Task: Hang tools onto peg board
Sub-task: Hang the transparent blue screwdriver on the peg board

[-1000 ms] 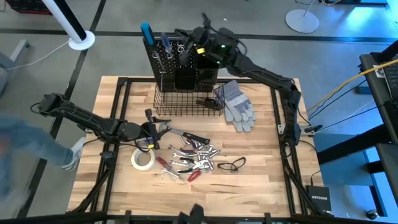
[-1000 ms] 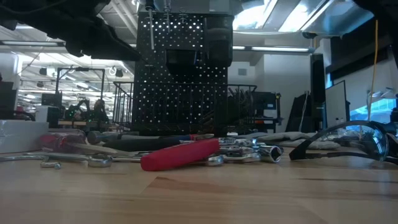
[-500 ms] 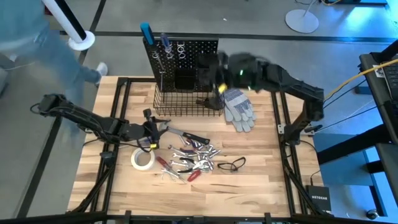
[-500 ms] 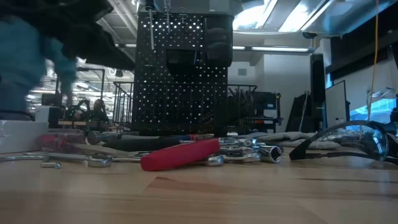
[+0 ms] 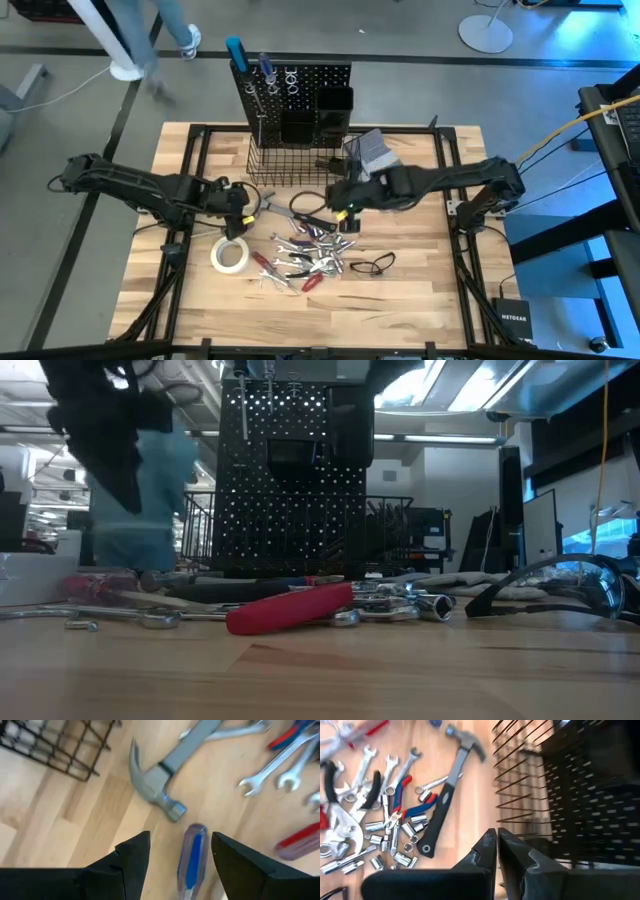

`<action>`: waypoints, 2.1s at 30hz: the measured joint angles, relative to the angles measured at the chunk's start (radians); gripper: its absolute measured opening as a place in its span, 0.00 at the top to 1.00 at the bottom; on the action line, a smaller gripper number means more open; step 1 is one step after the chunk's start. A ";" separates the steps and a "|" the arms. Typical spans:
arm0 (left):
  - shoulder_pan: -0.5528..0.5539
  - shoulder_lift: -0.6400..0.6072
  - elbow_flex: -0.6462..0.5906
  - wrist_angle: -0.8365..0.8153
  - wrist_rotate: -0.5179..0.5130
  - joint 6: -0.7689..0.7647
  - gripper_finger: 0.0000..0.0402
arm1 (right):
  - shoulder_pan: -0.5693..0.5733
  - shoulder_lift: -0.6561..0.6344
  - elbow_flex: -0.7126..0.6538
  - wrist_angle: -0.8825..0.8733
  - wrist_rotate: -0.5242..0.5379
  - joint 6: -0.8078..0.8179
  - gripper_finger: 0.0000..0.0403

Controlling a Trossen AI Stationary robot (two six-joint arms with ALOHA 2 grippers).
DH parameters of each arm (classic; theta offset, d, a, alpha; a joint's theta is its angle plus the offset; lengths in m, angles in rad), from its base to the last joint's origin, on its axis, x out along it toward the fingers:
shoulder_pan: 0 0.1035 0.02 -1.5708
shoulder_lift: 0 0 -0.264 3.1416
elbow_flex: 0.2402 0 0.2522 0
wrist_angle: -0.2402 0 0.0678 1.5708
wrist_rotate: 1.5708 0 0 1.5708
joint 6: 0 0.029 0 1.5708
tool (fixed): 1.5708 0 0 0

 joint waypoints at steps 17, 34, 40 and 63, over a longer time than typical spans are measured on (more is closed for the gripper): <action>0.092 0.273 -0.015 0.047 0.163 0.111 0.52 | -0.015 0.000 -0.412 0.509 -0.220 0.084 0.94; 0.128 0.388 -0.099 0.178 0.230 0.181 0.59 | -0.015 -0.001 -0.412 0.588 -0.216 0.071 0.94; 0.128 0.384 -0.100 0.179 0.235 0.189 0.69 | -0.015 -0.001 -0.412 0.587 -0.212 0.071 0.94; 0.048 -0.015 0.106 0.058 0.177 0.211 0.69 | -0.015 -0.001 -0.412 0.616 -0.213 0.079 0.94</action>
